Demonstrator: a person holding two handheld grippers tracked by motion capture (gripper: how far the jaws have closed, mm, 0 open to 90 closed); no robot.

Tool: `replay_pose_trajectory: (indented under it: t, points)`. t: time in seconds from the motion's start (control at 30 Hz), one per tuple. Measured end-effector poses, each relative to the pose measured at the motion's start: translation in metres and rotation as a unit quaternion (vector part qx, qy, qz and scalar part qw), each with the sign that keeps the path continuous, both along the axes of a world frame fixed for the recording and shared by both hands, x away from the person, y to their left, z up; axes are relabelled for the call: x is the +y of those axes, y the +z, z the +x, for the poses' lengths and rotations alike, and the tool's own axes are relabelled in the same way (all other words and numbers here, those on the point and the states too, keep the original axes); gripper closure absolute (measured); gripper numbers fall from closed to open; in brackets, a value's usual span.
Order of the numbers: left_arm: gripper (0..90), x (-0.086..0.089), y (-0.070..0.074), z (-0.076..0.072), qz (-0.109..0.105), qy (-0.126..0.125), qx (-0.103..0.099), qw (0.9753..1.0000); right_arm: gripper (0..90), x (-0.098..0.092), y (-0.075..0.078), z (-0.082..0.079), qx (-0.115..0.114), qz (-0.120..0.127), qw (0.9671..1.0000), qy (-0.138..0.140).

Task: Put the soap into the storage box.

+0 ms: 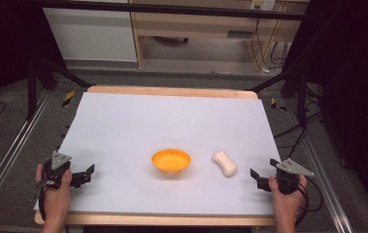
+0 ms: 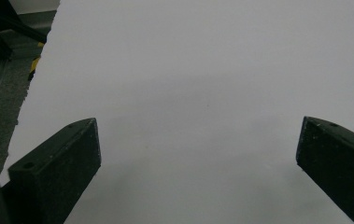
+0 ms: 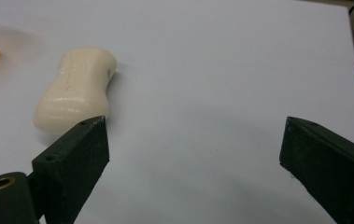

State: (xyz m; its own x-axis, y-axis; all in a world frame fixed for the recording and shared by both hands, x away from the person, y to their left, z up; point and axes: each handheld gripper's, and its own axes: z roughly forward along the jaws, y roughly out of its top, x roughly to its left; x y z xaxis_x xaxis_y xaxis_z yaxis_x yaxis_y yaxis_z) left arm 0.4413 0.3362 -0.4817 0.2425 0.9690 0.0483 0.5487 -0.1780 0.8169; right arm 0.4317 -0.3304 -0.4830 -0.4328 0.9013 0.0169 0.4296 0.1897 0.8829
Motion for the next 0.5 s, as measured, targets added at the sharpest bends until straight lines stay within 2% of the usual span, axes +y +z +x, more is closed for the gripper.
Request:
replay_pose_trajectory:
  t: [0.03,0.1,0.2,0.4,0.5]
  points:
    - [0.0,0.0002,0.0000,0.0000,-0.001,0.001,0.000,1.0000,10.0,-0.0001,-0.0003,0.0009,0.004,-0.001,1.0000,0.004]
    - [0.0,0.0009,0.0000,0.0000,-0.005,0.001,0.001,1.0000,13.8,-0.0031,-0.0006,0.0013,0.008,0.016,0.9997,0.016]
    - [0.0,0.0014,-0.0002,0.0002,-0.006,0.001,0.001,1.0000,12.3,-0.0061,-0.0007,0.0016,0.011,0.029,0.9995,0.008]
    - [0.0,0.0010,-0.0002,-0.0004,-0.006,0.002,-0.001,1.0000,9.5,-0.0019,-0.0001,0.0027,0.017,0.010,0.9998,-0.003]
    - [0.0,0.0005,-0.0004,-0.0001,-0.003,0.002,0.000,1.0000,8.7,-0.0011,0.0008,0.0040,0.027,0.005,0.9996,0.001]
